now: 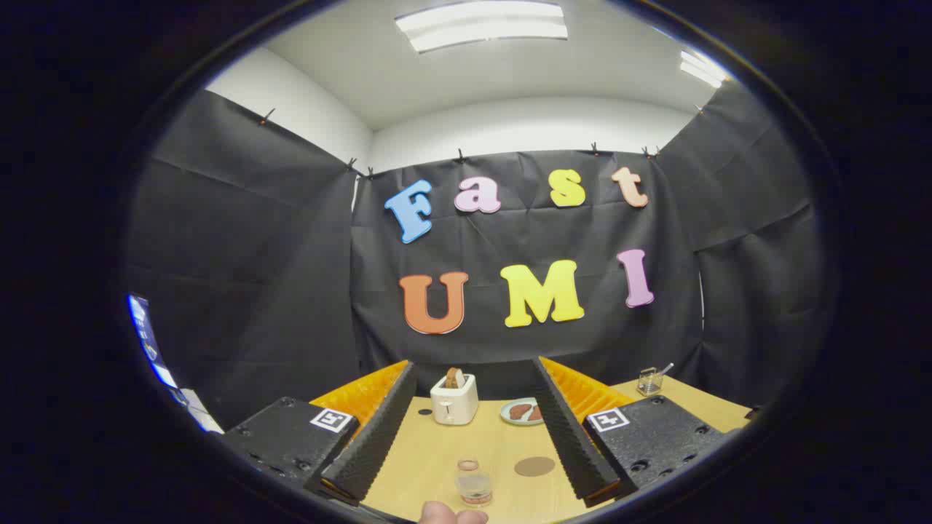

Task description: Take the bottle from table, then pour the juice into the cup, finally place the bottle on the coaster

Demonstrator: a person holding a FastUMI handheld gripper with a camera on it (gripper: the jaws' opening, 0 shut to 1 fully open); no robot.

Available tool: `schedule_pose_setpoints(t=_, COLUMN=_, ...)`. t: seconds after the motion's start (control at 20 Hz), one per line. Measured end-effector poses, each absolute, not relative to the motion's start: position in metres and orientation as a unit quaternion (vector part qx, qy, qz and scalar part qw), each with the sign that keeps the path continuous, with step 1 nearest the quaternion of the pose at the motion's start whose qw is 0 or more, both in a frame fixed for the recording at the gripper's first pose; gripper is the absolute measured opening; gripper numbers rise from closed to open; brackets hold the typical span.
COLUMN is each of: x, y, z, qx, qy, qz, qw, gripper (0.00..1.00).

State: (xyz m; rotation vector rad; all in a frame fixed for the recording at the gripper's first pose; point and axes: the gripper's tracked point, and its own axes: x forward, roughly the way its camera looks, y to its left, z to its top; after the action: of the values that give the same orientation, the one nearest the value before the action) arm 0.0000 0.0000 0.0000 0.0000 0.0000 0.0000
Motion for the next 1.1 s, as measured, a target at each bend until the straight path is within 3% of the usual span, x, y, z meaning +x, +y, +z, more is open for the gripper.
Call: schedule_pose_setpoints(t=1.1, x=-0.010, y=-0.004, z=-0.005, qx=-0.010, qy=0.004, qz=-0.006, qw=1.000, gripper=1.00)
